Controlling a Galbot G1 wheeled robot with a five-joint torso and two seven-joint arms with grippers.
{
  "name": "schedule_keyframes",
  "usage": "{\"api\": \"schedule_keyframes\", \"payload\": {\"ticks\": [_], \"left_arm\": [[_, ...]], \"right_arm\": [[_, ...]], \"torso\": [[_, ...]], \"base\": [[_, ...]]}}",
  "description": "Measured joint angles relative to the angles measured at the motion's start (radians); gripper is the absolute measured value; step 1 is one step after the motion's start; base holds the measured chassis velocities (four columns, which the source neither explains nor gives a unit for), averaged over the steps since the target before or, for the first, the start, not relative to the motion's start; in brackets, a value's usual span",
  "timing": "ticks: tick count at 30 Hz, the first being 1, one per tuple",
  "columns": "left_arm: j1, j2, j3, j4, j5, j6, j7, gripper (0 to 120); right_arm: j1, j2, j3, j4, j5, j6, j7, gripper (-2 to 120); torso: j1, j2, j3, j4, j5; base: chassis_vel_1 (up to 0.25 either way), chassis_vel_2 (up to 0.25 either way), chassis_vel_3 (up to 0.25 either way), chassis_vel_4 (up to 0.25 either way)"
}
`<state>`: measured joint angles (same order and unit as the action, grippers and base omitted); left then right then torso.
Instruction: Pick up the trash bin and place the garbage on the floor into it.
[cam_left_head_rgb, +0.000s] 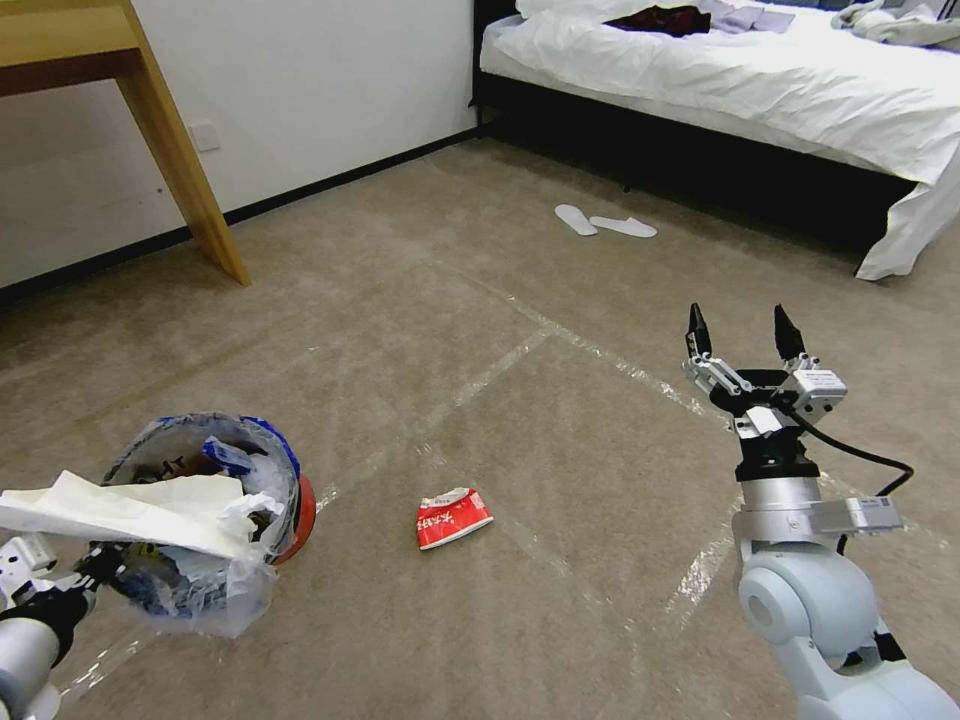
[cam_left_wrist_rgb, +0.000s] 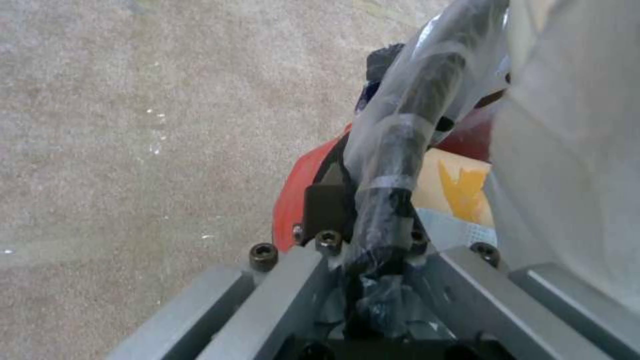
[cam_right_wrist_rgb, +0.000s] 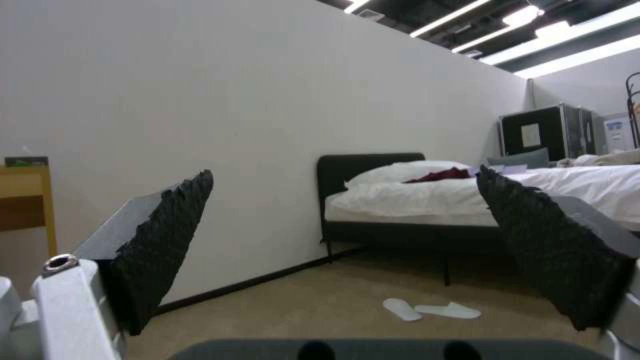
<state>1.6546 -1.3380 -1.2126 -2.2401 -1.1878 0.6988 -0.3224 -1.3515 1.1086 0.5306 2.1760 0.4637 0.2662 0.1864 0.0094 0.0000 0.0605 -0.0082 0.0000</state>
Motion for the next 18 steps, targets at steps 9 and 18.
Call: {"api": "schedule_keyframes", "payload": {"ticks": [9, 18], "left_arm": [[-0.009, 0.011, -0.002, 0.003, -0.009, 0.0, -0.001, 0], [-0.018, 0.011, 0.004, 0.014, -0.009, 0.001, -0.003, 0]], "right_arm": [[-0.003, 0.005, 0.008, -0.002, 0.001, -0.002, 0.0, 100], [0.006, 0.007, 0.003, -0.017, -0.008, -0.002, -0.007, 100]], "torso": [[0.0, 0.0, 0.0, -0.0001, 0.0], [0.0, 0.0, 0.0, 0.0, 0.0]], "base": [[0.0, 0.0, 0.0, 0.0], [0.0, 0.0, 0.0, 0.0]]}}
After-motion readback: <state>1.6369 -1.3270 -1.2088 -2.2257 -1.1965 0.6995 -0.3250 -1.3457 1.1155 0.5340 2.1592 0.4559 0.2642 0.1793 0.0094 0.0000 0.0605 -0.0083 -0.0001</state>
